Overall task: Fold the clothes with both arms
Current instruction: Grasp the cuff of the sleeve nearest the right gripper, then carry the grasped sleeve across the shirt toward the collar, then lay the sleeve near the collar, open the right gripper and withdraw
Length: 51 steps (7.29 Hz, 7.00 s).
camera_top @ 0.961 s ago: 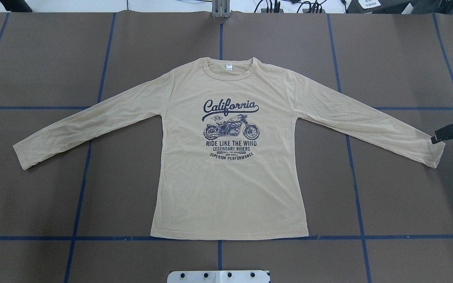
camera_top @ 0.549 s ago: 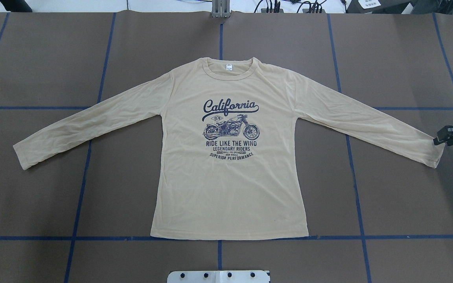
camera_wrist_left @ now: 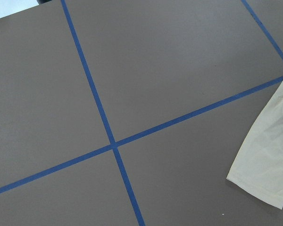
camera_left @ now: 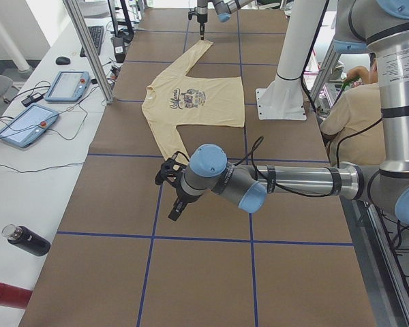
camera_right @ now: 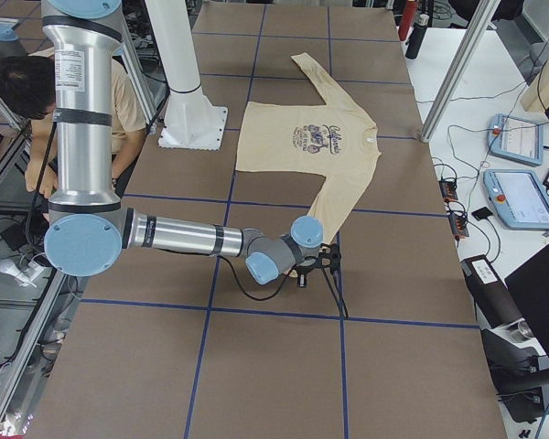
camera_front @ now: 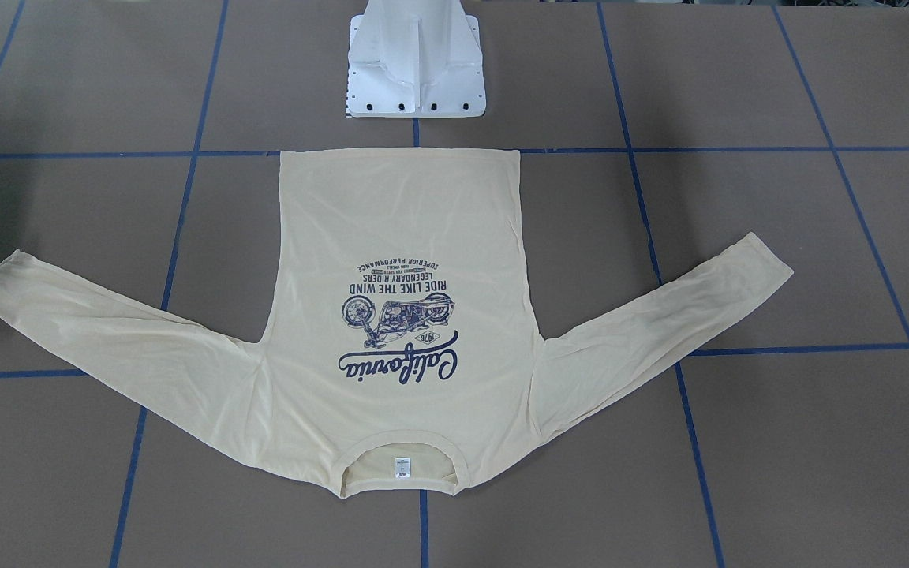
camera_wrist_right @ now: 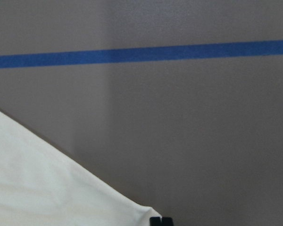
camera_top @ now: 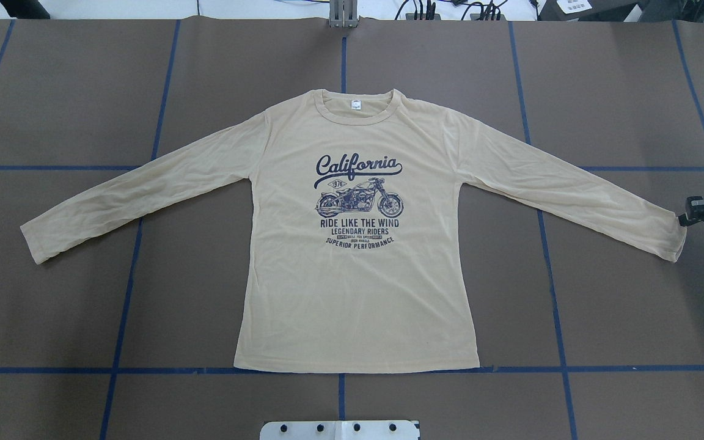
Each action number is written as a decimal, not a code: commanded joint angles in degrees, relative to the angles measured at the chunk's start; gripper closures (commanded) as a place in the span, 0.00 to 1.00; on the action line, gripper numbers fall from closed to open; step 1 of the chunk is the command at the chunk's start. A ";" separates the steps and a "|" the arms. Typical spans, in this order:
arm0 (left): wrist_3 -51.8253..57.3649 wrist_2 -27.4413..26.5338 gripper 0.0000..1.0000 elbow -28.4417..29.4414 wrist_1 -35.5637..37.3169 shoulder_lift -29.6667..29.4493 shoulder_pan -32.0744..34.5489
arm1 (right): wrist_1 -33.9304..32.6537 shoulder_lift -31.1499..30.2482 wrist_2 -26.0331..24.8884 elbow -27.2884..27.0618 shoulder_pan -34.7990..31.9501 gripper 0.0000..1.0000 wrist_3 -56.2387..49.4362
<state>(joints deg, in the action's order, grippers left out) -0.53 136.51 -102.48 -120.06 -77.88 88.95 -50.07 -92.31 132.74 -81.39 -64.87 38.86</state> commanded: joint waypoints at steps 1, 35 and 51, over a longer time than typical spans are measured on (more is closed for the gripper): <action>-0.17 0.07 0.00 0.00 0.52 -0.16 0.00 | -0.99 0.11 2.77 -4.89 -0.17 1.00 0.94; -36.12 -4.85 0.40 19.25 -18.72 -10.10 -31.20 | -10.31 55.66 -27.97 11.43 25.05 0.02 49.82; -51.76 -3.36 1.00 2.66 -14.07 -16.65 -30.76 | -9.52 36.35 -19.48 -0.26 17.17 0.02 41.50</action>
<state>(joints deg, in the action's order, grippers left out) -44.91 133.41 -96.44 -135.33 -91.30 58.14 -59.78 -51.38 109.65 -80.41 -44.54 84.19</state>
